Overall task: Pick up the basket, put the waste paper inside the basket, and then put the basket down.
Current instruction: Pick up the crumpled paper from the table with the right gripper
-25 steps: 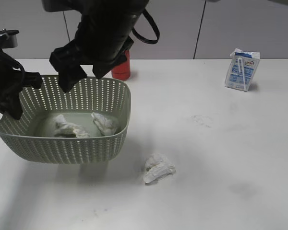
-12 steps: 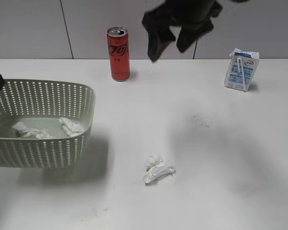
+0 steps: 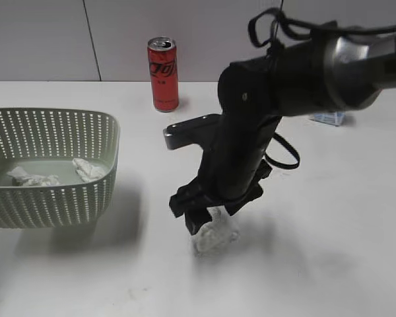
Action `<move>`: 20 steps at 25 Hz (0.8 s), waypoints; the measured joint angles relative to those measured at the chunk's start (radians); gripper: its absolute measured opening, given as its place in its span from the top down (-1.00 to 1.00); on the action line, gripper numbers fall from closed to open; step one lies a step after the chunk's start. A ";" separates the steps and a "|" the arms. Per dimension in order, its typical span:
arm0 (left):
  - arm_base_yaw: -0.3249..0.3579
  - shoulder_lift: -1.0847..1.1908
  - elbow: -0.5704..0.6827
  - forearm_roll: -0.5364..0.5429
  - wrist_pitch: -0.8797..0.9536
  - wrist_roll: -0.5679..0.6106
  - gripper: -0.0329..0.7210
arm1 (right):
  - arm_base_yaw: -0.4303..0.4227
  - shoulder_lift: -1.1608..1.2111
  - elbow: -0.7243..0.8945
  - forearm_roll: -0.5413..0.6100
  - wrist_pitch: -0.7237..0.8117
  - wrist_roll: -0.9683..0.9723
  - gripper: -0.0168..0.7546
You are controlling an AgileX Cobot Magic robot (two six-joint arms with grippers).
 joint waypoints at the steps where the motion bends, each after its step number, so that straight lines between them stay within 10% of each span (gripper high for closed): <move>1: 0.000 0.000 0.000 -0.005 0.000 0.000 0.90 | 0.011 0.014 0.002 -0.028 -0.009 0.039 -0.52; 8: 0.000 0.000 0.000 -0.018 -0.002 0.001 0.90 | 0.019 0.081 -0.002 -0.138 0.034 0.179 -0.35; 14: 0.000 0.000 0.000 -0.023 -0.003 0.001 0.90 | 0.018 0.096 -0.059 -0.145 0.118 0.164 0.81; 20: -0.001 0.000 0.000 -0.030 -0.003 0.001 0.90 | 0.018 0.039 -0.341 -0.141 0.250 0.078 0.88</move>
